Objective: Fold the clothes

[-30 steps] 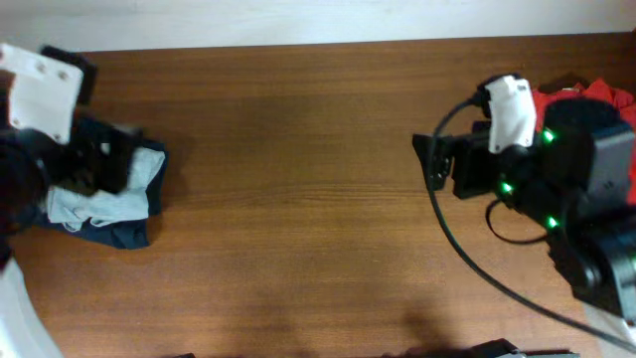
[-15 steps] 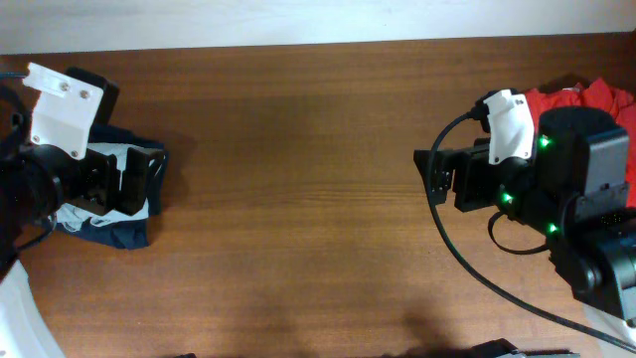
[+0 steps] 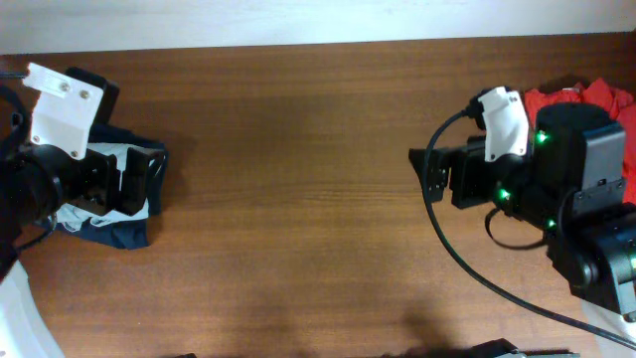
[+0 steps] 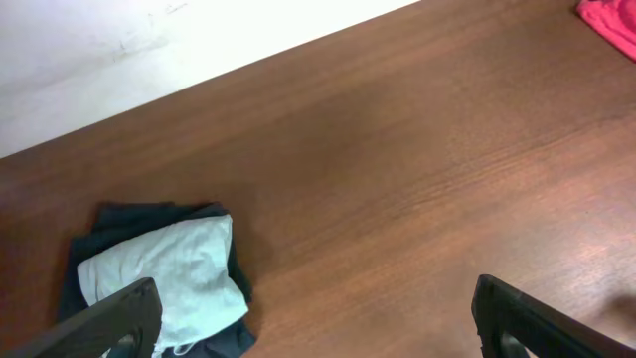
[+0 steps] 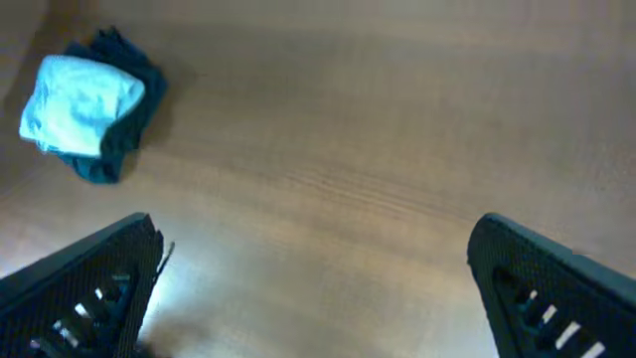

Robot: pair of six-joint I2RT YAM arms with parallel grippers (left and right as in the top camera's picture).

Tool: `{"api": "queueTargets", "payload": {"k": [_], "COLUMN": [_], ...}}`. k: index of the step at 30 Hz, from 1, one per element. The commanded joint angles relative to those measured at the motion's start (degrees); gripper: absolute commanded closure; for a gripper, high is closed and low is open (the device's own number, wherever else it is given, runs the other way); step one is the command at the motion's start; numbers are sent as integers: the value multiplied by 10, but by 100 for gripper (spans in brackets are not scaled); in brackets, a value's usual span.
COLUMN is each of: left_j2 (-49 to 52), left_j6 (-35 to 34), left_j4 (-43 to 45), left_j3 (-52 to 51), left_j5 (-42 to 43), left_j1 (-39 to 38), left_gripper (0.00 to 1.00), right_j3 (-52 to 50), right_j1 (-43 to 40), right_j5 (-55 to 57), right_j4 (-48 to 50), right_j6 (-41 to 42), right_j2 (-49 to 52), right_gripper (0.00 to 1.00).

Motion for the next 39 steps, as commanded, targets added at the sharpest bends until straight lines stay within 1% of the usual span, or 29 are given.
{"api": "queueTargets", "payload": {"k": [1,2,7,10,13,15,17,23,27,33,39], "left_j2": [1,1,1,1,1,1,1,1,1,1,1], "left_j6": [9,9,9,9,9,9,9,9,9,9,9], "left_j4": [0,0,0,0,0,0,0,0,0,0,0], "left_j3": [-1,-1,-1,-1,-1,-1,-1,-1,-1,-1,-1], "left_j5": [4,4,4,4,4,4,4,4,4,4,4], "left_j1": [-3,-3,-3,-3,-3,-3,-3,-3,-3,-3,-3], "left_gripper": [0,0,1,1,0,1,0,1,1,1,1], "right_j3": [14,21,28,22,-12,-59,-123,-355,-490,-635,-716], "right_j1": [-3,-3,-3,-3,-3,-3,-3,-3,-3,-3,-3], "right_j5": [18,46,110,160,184,202,218,227,226,223,222], "right_j4": [28,31,23,-17,-50,-50,-30,110,167,224,249], "right_j6": [-73,-79,-79,-79,-79,-79,-79,-79,-76,-57,-44], "right_j2": [-24,-40,-123,-165,-197,-223,-254,-367,-434,-532,-608], "right_gripper": [1,1,1,1,2,1,1,1,1,2,1]}}
